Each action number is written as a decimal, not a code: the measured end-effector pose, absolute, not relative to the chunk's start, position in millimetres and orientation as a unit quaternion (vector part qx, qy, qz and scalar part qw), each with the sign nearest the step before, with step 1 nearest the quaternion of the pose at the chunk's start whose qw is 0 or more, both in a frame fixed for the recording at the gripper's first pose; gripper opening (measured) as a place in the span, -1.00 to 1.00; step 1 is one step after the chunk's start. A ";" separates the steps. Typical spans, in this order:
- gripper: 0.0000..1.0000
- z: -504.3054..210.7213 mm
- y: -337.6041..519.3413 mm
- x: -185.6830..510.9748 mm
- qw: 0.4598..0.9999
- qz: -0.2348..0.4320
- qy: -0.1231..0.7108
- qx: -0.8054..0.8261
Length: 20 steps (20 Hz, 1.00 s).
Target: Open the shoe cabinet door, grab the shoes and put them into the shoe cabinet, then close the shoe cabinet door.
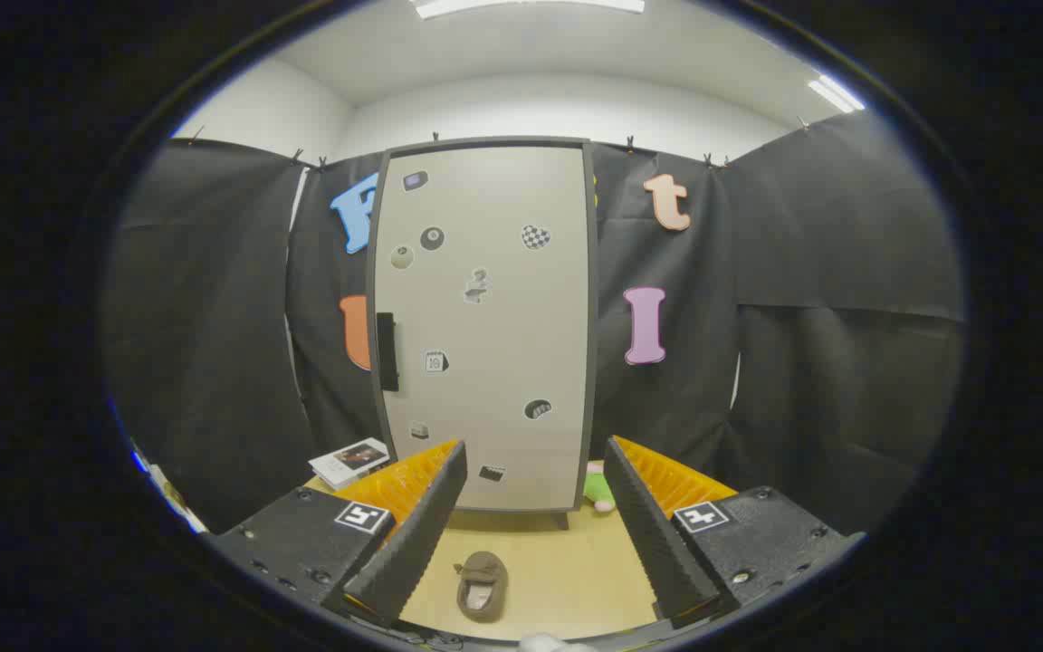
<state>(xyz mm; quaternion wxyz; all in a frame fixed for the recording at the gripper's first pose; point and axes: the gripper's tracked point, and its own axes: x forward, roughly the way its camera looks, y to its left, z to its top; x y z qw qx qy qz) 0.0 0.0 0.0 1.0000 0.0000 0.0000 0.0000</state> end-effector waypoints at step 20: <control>0.98 13.7 19.2 -4.7 0.999 -0.034 -0.014 -0.001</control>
